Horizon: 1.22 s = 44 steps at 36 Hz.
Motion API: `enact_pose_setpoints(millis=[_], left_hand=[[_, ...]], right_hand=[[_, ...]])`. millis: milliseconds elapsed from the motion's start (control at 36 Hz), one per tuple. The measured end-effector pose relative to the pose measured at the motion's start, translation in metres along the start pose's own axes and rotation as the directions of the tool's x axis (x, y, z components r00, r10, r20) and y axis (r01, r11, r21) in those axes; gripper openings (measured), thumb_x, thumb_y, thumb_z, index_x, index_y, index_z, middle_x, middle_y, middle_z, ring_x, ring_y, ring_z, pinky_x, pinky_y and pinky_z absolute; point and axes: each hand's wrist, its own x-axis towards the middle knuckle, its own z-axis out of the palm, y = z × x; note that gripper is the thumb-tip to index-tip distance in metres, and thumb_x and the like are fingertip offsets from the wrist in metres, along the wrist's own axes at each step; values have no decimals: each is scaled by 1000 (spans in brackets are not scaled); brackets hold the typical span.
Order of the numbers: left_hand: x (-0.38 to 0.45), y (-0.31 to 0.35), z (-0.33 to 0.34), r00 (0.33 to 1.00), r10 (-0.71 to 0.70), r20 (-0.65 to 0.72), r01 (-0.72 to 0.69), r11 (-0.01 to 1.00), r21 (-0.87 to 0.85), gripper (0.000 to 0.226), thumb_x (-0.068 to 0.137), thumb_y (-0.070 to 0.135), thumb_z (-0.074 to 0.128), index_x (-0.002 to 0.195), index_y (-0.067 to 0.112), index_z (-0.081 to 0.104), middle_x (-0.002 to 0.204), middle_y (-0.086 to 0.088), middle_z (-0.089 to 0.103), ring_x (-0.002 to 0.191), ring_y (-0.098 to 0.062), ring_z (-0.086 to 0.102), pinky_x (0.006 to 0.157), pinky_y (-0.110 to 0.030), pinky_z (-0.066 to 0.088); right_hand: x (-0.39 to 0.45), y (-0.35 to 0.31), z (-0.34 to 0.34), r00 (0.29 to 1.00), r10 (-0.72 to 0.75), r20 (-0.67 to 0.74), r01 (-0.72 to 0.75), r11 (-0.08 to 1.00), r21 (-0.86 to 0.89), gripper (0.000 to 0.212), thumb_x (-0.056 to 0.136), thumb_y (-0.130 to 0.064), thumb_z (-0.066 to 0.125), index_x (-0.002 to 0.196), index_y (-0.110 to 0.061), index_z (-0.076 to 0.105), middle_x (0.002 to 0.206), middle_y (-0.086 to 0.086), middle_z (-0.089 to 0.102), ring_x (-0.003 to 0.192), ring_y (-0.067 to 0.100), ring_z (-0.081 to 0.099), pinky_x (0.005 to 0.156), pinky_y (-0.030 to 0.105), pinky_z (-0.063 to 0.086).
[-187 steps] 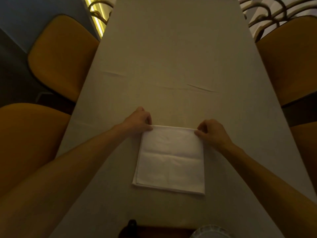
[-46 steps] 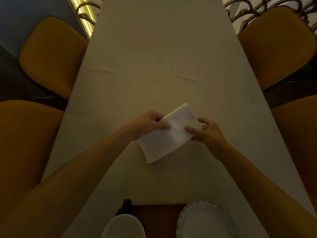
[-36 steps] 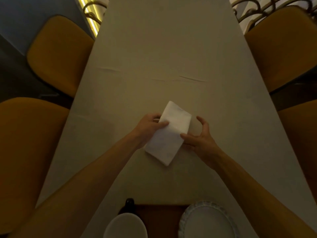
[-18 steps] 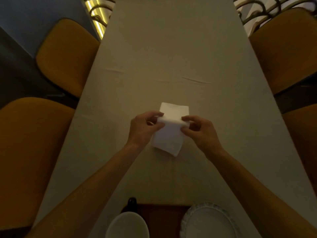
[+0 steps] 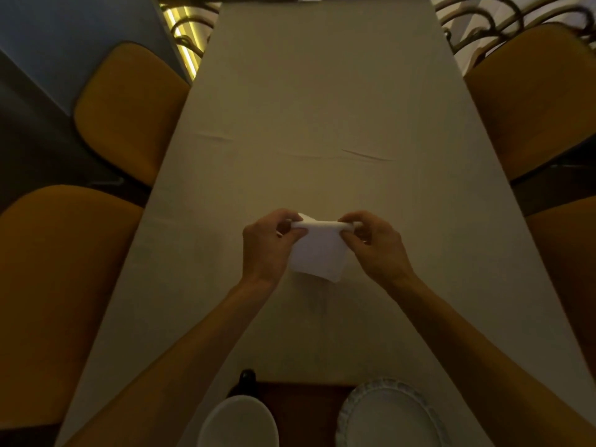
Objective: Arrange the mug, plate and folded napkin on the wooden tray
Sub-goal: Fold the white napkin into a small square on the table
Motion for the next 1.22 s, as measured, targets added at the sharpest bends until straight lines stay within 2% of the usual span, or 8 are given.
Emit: enact_pose_setpoints(millis=[250, 389, 500, 667, 778, 861, 1056, 1222], left_hand=[[-4, -8, -3, 995, 16, 97, -17, 1000, 11, 26, 76, 10, 74, 101, 16, 72, 92, 6, 68, 80, -5, 61, 69, -2, 45], [-4, -8, -1, 993, 94, 65, -104, 977, 186, 13, 78, 12, 73, 91, 12, 70, 83, -3, 55, 73, -15, 50, 65, -21, 35], [-2, -6, -1, 993, 84, 81, -92, 990, 102, 10, 84, 14, 66, 93, 11, 63, 93, -3, 51, 86, -17, 50, 71, -24, 37], [-5, -5, 1, 975, -74, 209, 96, 990, -99, 9, 94, 24, 55, 92, 16, 51, 76, 7, 57, 66, -8, 50, 54, -14, 39], [-9, -20, 9, 956, -175, 234, 212, 967, -141, 13, 90, 28, 58, 88, 15, 54, 76, 1, 59, 71, -16, 54, 68, -44, 53], [-16, -30, 17, 938, -243, 246, 283, 948, -145, 10, 89, 29, 60, 86, 20, 55, 78, -1, 63, 73, -20, 58, 68, -46, 54], [-33, -45, 26, 872, -409, 268, 462, 869, -177, 40, 85, 15, 64, 116, 24, 42, 88, -3, 60, 85, -28, 62, 75, -45, 56], [-37, -51, 29, 906, -326, 271, 380, 908, -176, 23, 77, 2, 70, 92, 17, 59, 89, -3, 64, 83, -21, 63, 76, -37, 56]], right_hand=[[-5, -2, -6, 999, -44, 14, 45, 996, -82, 30, 86, -13, 68, 117, -13, 66, 102, -1, 66, 86, 8, 59, 61, -4, 40], [-5, -3, -8, 992, -122, -36, 114, 978, -176, 12, 88, -17, 64, 99, -20, 70, 95, 0, 67, 84, 11, 58, 65, 8, 39], [-2, -6, -9, 996, -88, -20, 84, 983, -166, 9, 90, -20, 64, 98, -18, 65, 100, 0, 52, 93, 13, 51, 76, 24, 41], [-2, -7, -9, 997, 33, 65, -32, 999, -13, 14, 95, -30, 55, 101, -18, 60, 87, -8, 61, 76, 4, 57, 59, 20, 43], [-6, 0, -3, 982, 162, 92, -170, 982, 85, 26, 95, -33, 57, 112, -14, 62, 102, 6, 67, 90, 20, 65, 74, 41, 60], [-13, 8, 4, 953, 265, 148, -289, 943, 166, 25, 94, -31, 59, 112, -13, 60, 102, 10, 66, 90, 24, 66, 72, 46, 61], [-23, 35, 8, 908, 344, 240, -395, 892, 217, 42, 80, -11, 76, 116, -18, 55, 103, 9, 65, 92, 25, 66, 75, 41, 60], [-24, 45, 13, 978, 187, 96, -184, 982, -40, 23, 84, -20, 71, 105, -19, 61, 94, -2, 63, 77, 2, 59, 54, 8, 45]])
